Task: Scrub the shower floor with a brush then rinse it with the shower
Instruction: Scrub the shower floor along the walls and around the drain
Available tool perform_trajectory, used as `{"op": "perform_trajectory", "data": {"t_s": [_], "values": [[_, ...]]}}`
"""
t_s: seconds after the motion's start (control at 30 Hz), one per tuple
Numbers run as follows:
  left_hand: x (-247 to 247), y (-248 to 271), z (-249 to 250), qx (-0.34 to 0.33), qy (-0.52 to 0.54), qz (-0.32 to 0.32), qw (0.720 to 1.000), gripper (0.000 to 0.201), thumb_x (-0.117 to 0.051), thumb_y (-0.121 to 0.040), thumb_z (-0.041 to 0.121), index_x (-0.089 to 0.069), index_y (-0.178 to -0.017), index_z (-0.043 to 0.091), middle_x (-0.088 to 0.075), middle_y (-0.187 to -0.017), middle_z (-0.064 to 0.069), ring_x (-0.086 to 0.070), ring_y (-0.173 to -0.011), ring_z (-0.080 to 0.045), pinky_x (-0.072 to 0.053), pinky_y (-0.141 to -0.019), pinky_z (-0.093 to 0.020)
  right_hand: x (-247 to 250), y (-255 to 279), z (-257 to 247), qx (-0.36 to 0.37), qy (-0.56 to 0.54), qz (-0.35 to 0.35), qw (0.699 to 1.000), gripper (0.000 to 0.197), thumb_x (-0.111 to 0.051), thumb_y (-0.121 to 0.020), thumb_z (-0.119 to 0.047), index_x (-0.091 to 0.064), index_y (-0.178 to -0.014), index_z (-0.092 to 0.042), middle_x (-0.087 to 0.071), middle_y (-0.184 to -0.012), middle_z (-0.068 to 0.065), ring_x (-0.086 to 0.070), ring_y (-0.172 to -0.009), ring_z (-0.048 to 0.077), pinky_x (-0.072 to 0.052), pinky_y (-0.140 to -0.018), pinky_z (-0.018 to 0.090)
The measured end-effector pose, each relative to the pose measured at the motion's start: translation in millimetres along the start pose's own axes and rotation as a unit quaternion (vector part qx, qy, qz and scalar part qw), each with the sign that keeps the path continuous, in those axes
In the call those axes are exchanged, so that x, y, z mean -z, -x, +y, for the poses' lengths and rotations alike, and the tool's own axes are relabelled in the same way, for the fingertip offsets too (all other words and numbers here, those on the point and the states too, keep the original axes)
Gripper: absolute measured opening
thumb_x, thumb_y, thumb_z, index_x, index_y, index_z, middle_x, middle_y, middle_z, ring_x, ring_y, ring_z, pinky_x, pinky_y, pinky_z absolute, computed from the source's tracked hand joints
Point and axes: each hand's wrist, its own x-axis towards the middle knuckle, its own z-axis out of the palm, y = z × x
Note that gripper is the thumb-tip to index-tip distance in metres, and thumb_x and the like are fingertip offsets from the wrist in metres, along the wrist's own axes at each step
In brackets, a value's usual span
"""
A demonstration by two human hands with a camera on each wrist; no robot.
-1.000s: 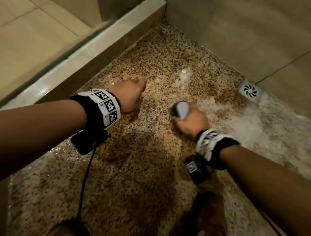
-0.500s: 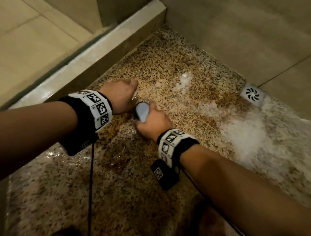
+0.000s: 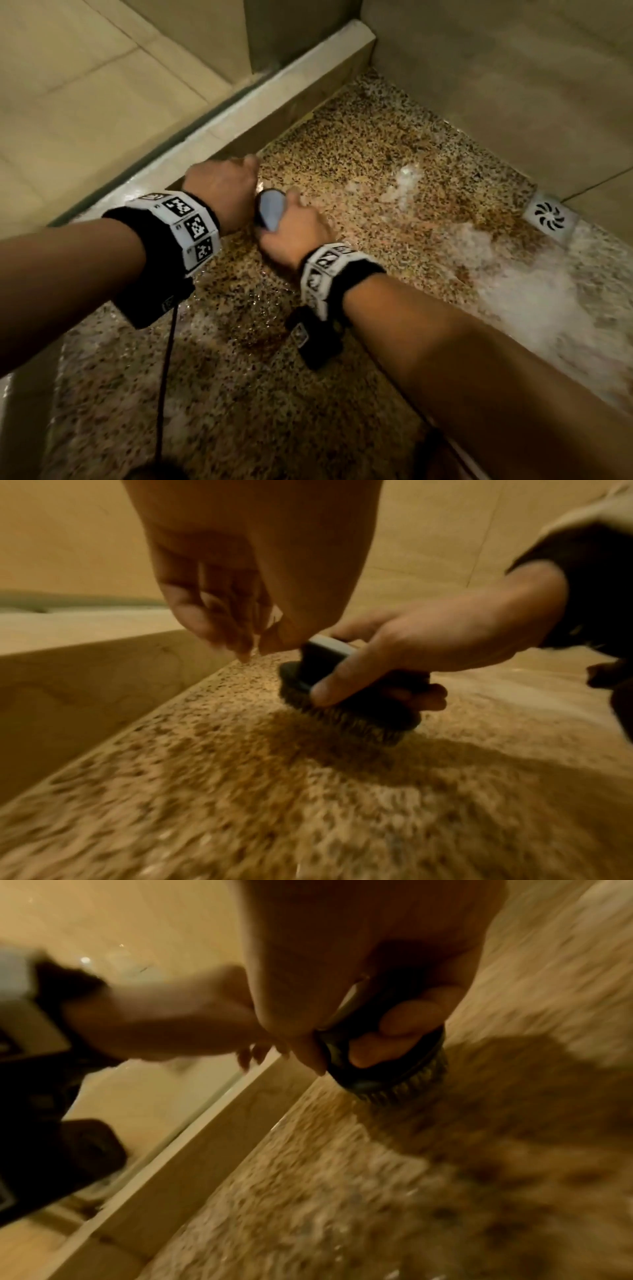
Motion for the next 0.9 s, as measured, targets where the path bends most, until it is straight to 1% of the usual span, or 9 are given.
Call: {"op": "perform_trajectory", "data": {"t_s": [0.13, 0.2, 0.27, 0.37, 0.43, 0.57, 0.7, 0.8, 0.9], "values": [[-4.9, 15.1, -33.7, 0.08, -0.002, 0.017, 0.997, 0.032, -0.047, -0.09, 0.024, -0.041, -0.112, 0.002, -0.062, -0.099, -0.022, -0.061, -0.084, -0.04, -0.042, -0.06, -0.036, 29.5, -8.2, 58.6, -0.123, -0.063, 0.047, 0.989, 0.046, -0.063, -0.08, -0.042, -0.04, -0.115, -0.024, -0.063, -0.104, 0.008, -0.064, -0.081, 0.024, -0.058, -0.072, 0.035], [-5.2, 22.2, -42.3, 0.091, 0.008, 0.002, 0.996, 0.032, -0.047, -0.09, 0.028, -0.04, -0.109, 0.004, -0.063, -0.098, -0.021, -0.061, -0.084, -0.039, -0.041, -0.06, -0.034, 74.3, -5.0, 116.5, -0.23, -0.003, 0.081, 0.97, 0.059, -0.063, -0.083, -0.044, -0.039, -0.13, -0.017, -0.06, -0.116, 0.016, -0.061, -0.089, 0.028, -0.052, -0.078, 0.032], [-0.3, 23.7, -48.1, 0.082, -0.003, -0.005, 0.997, 0.031, -0.048, -0.091, 0.032, -0.038, -0.105, 0.005, -0.062, -0.093, -0.019, -0.059, -0.08, -0.037, -0.04, -0.059, -0.034, 108.6, 4.6, 150.5, -0.305, 0.101, 0.101, 0.942, 0.078, -0.063, -0.085, -0.045, -0.026, -0.142, -0.007, -0.055, -0.123, 0.024, -0.058, -0.105, 0.04, -0.052, -0.084, 0.04], [12.2, 21.2, -55.2, 0.088, -0.003, 0.021, 0.996, 0.032, -0.052, -0.09, 0.034, -0.034, -0.098, 0.009, -0.061, -0.091, -0.022, -0.057, -0.077, -0.037, -0.037, -0.058, -0.033, 98.6, -4.4, 125.1, -0.234, 0.09, 0.149, 0.956, 0.074, -0.061, -0.085, -0.049, -0.03, -0.136, -0.005, -0.06, -0.11, 0.019, -0.059, -0.091, 0.036, -0.048, -0.066, 0.03], [16.6, 18.7, -55.4, 0.102, 0.01, 0.039, 0.994, 0.032, -0.053, -0.089, 0.032, -0.039, -0.103, 0.006, -0.061, -0.095, -0.025, -0.059, -0.082, -0.041, -0.035, -0.059, -0.034, 62.7, -18.7, 67.3, -0.143, 0.007, 0.119, 0.983, 0.071, -0.061, -0.086, -0.048, -0.031, -0.137, -0.01, -0.058, -0.101, 0.01, -0.054, -0.079, 0.028, -0.041, -0.058, 0.023], [9.8, 15.7, -54.8, 0.116, 0.021, 0.022, 0.993, 0.037, -0.053, -0.09, 0.033, -0.042, -0.109, 0.004, -0.061, -0.098, -0.026, -0.06, -0.087, -0.043, -0.035, -0.061, -0.036, -4.7, -35.4, -60.7, -0.018, -0.093, 0.027, 0.995, 0.069, -0.065, -0.086, -0.041, -0.027, -0.137, -0.014, -0.056, -0.112, 0.017, -0.058, -0.097, 0.035, -0.048, -0.077, 0.034], [12.8, 15.7, -71.9, 0.164, 0.049, 0.047, 0.984, 0.025, -0.049, -0.089, 0.022, -0.041, -0.105, 0.005, -0.061, -0.095, -0.025, -0.058, -0.083, -0.042, -0.033, -0.059, -0.036, -35.0, -40.9, -83.9, -0.02, -0.089, -0.014, 0.996, 0.073, -0.067, -0.082, -0.036, -0.026, -0.138, -0.012, -0.051, -0.128, 0.02, -0.051, -0.117, 0.041, -0.044, -0.093, 0.042], [13.7, 16.7, -80.1, 0.174, 0.062, 0.058, 0.981, 0.023, -0.049, -0.089, 0.019, -0.043, -0.105, 0.004, -0.06, -0.092, -0.027, -0.057, -0.08, -0.042, -0.034, -0.059, -0.036, -20.0, -62.9, -67.1, -0.034, -0.069, 0.021, 0.997, 0.067, -0.067, -0.081, -0.036, -0.032, -0.133, -0.013, -0.056, -0.121, 0.018, -0.056, -0.108, 0.037, -0.047, -0.084, 0.038], [8.4, 19.2, -83.5, 0.176, 0.07, 0.058, 0.98, 0.022, -0.049, -0.089, 0.019, -0.043, -0.103, 0.003, -0.059, -0.089, -0.029, -0.056, -0.078, -0.043, -0.035, -0.059, -0.037, 23.7, -84.8, -16.1, -0.13, -0.105, 0.084, 0.982, 0.066, -0.068, -0.081, -0.041, -0.038, -0.131, -0.01, -0.057, -0.117, 0.014, -0.058, -0.105, 0.033, -0.044, -0.077, 0.03]]}}
